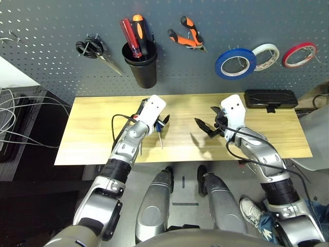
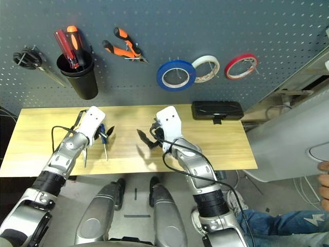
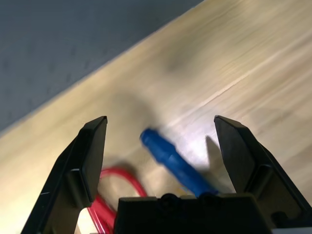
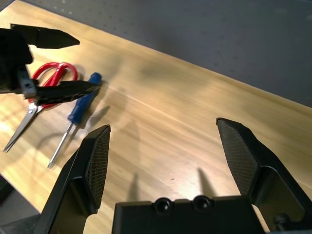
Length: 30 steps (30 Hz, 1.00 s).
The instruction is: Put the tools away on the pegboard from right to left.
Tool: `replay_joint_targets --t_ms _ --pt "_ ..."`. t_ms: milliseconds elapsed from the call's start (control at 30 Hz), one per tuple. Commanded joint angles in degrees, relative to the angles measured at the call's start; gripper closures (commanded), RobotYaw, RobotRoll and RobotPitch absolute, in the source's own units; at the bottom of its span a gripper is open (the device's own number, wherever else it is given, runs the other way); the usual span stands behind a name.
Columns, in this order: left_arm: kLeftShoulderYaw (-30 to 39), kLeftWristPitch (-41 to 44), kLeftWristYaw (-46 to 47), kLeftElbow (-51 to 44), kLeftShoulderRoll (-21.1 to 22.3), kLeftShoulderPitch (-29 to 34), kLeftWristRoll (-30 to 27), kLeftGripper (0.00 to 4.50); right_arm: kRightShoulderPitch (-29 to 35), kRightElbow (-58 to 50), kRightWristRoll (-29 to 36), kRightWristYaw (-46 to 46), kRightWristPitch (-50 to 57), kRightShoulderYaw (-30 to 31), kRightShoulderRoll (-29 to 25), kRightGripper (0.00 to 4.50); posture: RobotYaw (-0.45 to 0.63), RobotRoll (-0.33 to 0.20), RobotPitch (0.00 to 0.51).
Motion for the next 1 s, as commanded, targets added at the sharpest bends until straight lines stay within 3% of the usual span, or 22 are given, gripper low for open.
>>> replay_joint_targets --t_ms 33,567,667,967,1000 --pt "0.9 3.4 0.4 1.1 -1.0 0.7 -0.8 0.0 0.5 0.4 -0.1 0.8 2.1 1.6 0.7 0.03 0.14 0.0 0.325" --pt "-0.7 15.1 -4.2 3.6 -4.3 1.2 -2.2 0.11 -3.3 6.9 -2.4 0.9 0.0 3.4 4.0 0.01 0.14 0.0 0.328" --pt "-0.6 19.3 -5.9 6.1 -5.4 0.6 -3.3 0.69 -3.6 7.8 -2.8 0.8 -0.6 3.2 4.0 0.0 0.13 0.0 0.325" --pt "2.1 16.8 -2.8 12.7 -6.8 -1.7 -4.3 3.79 -5.4 10.3 -3.1 0.8 -2.7 2.3 4.0 0.0 0.13 0.0 0.295" --pt "2.4 16.2 -2.4 12.9 -6.9 -1.9 -4.5 3.97 -5.5 10.5 -3.2 0.9 -2.9 2.3 3.9 0.0 0.13 0.0 0.293"
